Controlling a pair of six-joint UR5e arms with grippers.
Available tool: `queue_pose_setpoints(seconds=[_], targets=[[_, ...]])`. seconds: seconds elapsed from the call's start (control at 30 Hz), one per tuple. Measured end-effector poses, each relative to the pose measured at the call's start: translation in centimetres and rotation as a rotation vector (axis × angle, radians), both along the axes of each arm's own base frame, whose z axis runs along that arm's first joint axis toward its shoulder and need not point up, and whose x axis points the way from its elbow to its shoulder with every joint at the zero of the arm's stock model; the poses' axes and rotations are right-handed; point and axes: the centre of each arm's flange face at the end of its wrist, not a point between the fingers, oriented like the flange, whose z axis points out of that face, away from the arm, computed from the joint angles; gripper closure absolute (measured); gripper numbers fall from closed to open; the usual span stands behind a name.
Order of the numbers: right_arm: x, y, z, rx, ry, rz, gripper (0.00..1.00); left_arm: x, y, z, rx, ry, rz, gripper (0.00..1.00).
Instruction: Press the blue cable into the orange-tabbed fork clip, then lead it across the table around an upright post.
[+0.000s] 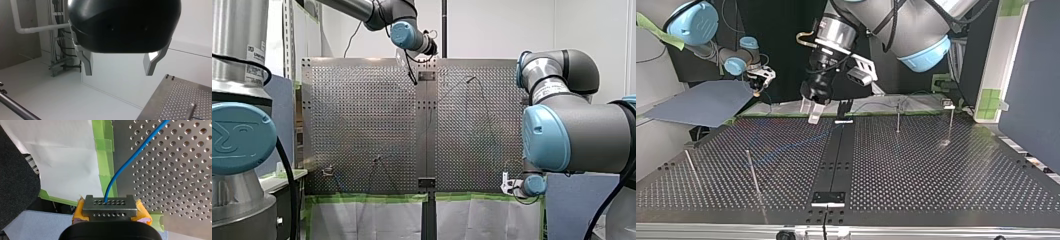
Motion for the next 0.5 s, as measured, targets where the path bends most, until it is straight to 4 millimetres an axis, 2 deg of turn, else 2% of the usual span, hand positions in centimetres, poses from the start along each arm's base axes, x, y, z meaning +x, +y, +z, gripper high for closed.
queue_pose_setpoints(seconds=[0.5], targets=[[0.0,0.0,0.1,0.003,0.009,0.004,1.00,-0.1,-0.1,-6.4,0.002,0.024,-0.018,0.00]])
